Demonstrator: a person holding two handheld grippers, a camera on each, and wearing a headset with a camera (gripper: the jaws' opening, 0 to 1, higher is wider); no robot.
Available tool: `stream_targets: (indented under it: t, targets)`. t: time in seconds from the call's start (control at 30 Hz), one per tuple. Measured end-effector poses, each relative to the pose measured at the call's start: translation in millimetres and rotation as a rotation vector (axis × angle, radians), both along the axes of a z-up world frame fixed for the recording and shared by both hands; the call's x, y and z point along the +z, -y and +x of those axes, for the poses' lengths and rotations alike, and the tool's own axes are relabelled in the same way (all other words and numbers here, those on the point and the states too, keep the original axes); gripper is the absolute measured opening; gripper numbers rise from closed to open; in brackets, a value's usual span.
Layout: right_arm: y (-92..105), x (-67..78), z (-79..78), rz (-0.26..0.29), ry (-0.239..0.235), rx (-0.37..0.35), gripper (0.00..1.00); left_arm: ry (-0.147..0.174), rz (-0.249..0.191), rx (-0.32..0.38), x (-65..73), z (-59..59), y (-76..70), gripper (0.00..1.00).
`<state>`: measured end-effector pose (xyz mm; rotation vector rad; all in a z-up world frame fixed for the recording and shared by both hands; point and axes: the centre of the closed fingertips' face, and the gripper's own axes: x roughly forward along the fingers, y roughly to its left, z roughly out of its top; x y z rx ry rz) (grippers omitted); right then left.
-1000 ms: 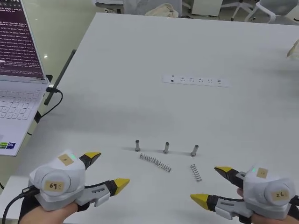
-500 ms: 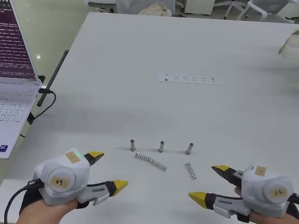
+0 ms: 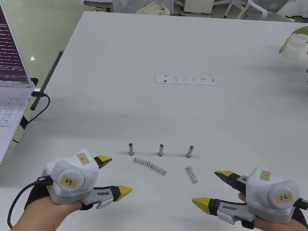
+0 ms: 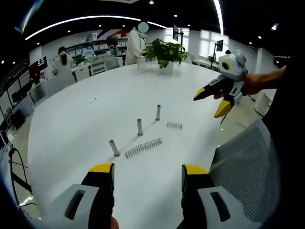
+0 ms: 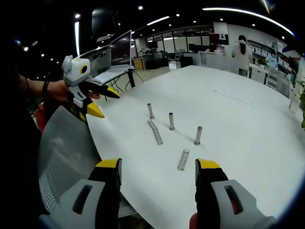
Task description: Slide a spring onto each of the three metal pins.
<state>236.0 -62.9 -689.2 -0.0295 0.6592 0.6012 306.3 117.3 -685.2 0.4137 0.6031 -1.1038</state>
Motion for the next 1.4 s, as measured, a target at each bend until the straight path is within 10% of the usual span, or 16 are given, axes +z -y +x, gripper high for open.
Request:
stream_targets:
  t: [0.87, 1.4]
  targets:
    - [5.2, 4.8, -1.2, 0.01, -0.007, -0.037, 0.59, 0.036, 0.158, -0.216, -44.0, 23.4, 32.4, 0.46]
    - [8.8, 3.7, -0.4, 0.007, -0.018, -0.036, 0.59, 0.006, 0.192, -0.264, -69.7, 37.5, 49.9, 0.44]
